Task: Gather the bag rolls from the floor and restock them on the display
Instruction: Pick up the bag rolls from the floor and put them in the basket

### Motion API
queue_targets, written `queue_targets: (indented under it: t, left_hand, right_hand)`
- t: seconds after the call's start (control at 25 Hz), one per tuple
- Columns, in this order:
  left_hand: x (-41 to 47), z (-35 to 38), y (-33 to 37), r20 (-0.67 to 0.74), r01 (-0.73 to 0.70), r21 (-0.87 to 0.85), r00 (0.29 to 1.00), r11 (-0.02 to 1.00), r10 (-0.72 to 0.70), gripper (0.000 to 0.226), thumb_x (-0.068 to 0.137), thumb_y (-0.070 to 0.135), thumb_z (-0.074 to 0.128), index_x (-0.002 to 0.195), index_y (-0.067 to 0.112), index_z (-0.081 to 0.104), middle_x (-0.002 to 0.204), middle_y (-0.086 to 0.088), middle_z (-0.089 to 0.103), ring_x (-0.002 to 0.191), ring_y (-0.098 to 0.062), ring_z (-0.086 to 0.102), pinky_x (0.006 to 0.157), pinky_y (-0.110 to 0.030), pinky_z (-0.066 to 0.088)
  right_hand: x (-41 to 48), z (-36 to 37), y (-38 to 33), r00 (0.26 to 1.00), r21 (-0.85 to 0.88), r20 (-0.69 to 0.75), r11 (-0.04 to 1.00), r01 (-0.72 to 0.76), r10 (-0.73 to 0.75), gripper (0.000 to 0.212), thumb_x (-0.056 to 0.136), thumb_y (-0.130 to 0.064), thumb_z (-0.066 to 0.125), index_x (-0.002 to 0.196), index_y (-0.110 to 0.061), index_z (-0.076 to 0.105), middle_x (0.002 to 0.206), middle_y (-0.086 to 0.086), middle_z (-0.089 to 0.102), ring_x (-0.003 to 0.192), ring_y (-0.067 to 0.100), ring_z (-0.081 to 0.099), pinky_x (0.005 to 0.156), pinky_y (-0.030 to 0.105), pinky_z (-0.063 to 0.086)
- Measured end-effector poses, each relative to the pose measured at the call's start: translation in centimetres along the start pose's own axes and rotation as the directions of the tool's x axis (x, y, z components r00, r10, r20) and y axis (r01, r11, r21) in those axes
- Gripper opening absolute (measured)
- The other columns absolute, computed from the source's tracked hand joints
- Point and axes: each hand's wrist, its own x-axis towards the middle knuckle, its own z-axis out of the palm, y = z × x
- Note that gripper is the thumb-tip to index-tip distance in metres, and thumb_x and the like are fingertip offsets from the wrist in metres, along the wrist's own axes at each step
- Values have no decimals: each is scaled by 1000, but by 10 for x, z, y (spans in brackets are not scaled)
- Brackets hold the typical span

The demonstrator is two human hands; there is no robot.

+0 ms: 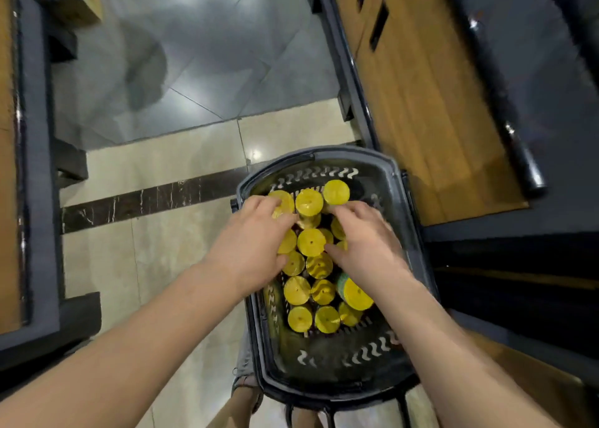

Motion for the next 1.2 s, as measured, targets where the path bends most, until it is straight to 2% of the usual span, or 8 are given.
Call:
queue_targets:
  t: [0.16, 0.32, 0.4, 0.56, 0.72, 0.88, 1.0, 1.2]
  left_hand:
    - [-63, -147, 34, -65, -80, 169, 994, 982, 92, 76, 85, 45, 69, 151, 39, 33, 160, -5, 23, 148, -31, 18, 118, -45, 30]
    - [-118, -276, 89, -134, -132, 256, 976, 958, 170, 81, 84, 54, 69, 154, 41, 29, 164, -6, 15, 150, -36, 12, 122, -49, 21]
    - [-152, -333, 120, -206, -187, 281, 946, 941, 250, 83, 86, 57, 67, 155, 43, 24, 166, -3, 9, 152, -34, 8, 123, -50, 18]
    - [-193, -392, 164, -316, -308, 350, 850, 885, 421, 82, 85, 61, 65, 155, 44, 26, 166, -2, 14, 150, -33, 14, 123, -48, 20]
    - [-205, -408, 200, -291, -435, 429, 763, 792, 577, 83, 85, 61, 64, 155, 44, 24, 166, -2, 14, 150, -32, 13, 121, -50, 22]
    - [-222, -405, 248, -158, -640, 482, 609, 599, 778, 82, 84, 61, 65, 154, 47, 24, 164, -3, 17, 148, -32, 17, 121, -45, 24]
    - [-248, -382, 285, -58, -767, 461, 476, 446, 878, 78, 87, 60, 63, 154, 44, 27, 164, -2, 16, 149, -32, 15, 119, -44, 23]
    - [-352, -311, 369, 152, -900, 430, 146, 68, 978, 77, 86, 62, 61, 153, 43, 30, 163, -4, 22, 147, -34, 22, 120, -43, 26]
  right_hand:
    - [-58, -158, -54, 992, -256, 38, 959, 125, -119, 73, 87, -40, 71, 152, -32, 38, 158, 8, 30, 147, 31, 25, 117, 42, 27]
    - [-133, -295, -106, 985, -348, -106, 933, 95, -139, 83, 83, -48, 73, 154, -35, 33, 164, 11, 21, 150, 33, 18, 122, 47, 17]
    - [-183, -358, -125, 968, -360, -218, 932, 35, -120, 85, 84, -51, 72, 156, -37, 28, 165, 10, 19, 150, 31, 19, 122, 48, 18]
    - [-269, -418, -133, 917, -327, -399, 937, -121, -21, 80, 87, -48, 69, 155, -36, 30, 163, 9, 21, 147, 30, 24, 117, 40, 22]
    - [-328, -424, -138, 848, -278, -513, 908, -312, 134, 84, 84, -49, 73, 155, -36, 30, 165, 9, 13, 150, 31, 17, 119, 42, 19]
    - [-393, -407, -146, 699, -126, -608, 823, -554, 378, 83, 74, -44, 82, 148, -30, 46, 162, 12, 26, 145, 36, 28, 116, 48, 29]
    - [-454, -375, -158, 551, 7, -610, 699, -716, 570, 80, 79, -48, 77, 149, -31, 42, 159, 10, 31, 143, 34, 33, 115, 46, 30]
    - [-599, -306, -202, 214, 242, -540, 394, -887, 814, 69, 92, -48, 64, 152, -31, 34, 155, 3, 35, 139, 28, 36, 107, 42, 37]
